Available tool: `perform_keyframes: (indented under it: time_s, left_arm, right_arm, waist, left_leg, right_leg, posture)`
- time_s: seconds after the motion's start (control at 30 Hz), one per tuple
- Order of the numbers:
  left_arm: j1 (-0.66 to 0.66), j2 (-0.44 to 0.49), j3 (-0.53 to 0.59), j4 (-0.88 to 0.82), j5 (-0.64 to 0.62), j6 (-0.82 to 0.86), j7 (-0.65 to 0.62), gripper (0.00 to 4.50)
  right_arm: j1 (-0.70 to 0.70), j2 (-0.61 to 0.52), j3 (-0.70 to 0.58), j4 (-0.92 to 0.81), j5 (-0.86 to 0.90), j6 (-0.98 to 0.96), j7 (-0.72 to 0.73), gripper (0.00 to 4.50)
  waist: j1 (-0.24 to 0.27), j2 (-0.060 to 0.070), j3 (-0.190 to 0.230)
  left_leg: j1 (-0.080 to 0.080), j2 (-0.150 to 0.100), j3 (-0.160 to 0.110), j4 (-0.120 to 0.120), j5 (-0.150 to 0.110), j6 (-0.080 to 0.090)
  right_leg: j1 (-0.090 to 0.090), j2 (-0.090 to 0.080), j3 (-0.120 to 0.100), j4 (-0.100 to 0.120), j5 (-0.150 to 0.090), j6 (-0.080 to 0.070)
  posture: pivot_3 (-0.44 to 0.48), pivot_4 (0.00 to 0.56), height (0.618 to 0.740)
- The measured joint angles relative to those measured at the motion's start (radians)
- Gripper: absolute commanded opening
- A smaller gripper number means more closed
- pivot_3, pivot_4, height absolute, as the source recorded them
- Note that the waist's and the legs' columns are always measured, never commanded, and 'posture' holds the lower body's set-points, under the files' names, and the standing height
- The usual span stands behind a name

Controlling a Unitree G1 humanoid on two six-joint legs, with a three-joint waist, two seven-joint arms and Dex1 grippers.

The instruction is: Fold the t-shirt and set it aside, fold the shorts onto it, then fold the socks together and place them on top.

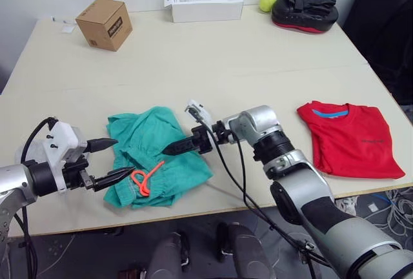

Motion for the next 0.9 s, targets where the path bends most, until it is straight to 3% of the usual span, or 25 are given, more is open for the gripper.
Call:
perform_keyframes:
  time_s: [0.07,0.17,0.37,0.53,0.7,0.9]
  left_arm:
    - [-0.003,0.0,-0.002,-0.018,-0.001,0.009,0.013,4.48]
    - [-0.005,0.0,-0.004,-0.029,-0.007,0.011,0.028,4.5]
    - [-0.006,0.0,-0.007,-0.031,-0.008,0.017,0.046,4.5]
    - [-0.053,0.001,-0.048,-0.028,-0.014,0.019,0.053,4.5]
    - [-0.125,0.001,-0.114,-0.008,-0.014,0.016,0.051,4.5]
    - [-0.222,-0.001,-0.212,0.046,-0.011,-0.009,0.03,4.5]
  right_arm:
    - [0.0,0.032,0.003,0.017,0.0,-0.002,0.001,4.5]
    - [0.0,0.072,-0.02,0.062,0.002,-0.029,-0.033,3.88]
    - [0.0,0.069,-0.079,0.116,0.002,-0.042,-0.087,1.76]
    - [0.018,0.024,-0.082,0.024,0.042,0.02,-0.076,0.09]
    - [0.04,-0.088,-0.133,-0.089,0.067,0.098,-0.12,0.02]
    - [0.071,-0.285,-0.23,-0.385,0.17,0.296,-0.16,0.02]
  waist:
    - [-0.006,0.0,0.0]
    - [-0.015,0.0,0.0]
    - [-0.012,0.0,0.0]
    - [-0.005,0.0,0.0]
    - [0.018,0.0,0.0]
    - [0.018,0.001,0.001]
  left_leg:
    - [0.0,0.0,0.0,0.0,0.0,0.0]
    - [0.0,0.0,0.0,0.0,-0.001,-0.001]
    - [0.0,0.0,0.0,0.0,-0.003,-0.005]
    - [0.0,-0.001,0.0,0.001,-0.003,-0.005]
    - [-0.002,-0.001,0.0,0.002,-0.003,-0.004]
    - [-0.008,-0.001,0.0,0.001,-0.001,0.001]
  right_leg:
    - [0.0,0.0,0.0,0.0,0.0,0.0]
    - [0.0,0.0,0.0,0.0,0.0,0.0]
    - [0.0,0.0,0.0,-0.001,0.0,0.0]
    - [0.001,0.0,0.0,-0.002,0.0,0.0]
    - [0.0,-0.001,0.0,-0.002,0.0,0.001]
    - [-0.006,0.0,0.0,-0.003,0.0,0.001]
  posture:
    - [0.0,0.15,0.74]
    - [0.0,0.15,0.74]
    - [0.0,0.15,0.74]
    - [0.0,0.15,0.74]
    - [0.0,0.15,0.74]
    - [0.0,0.15,0.74]
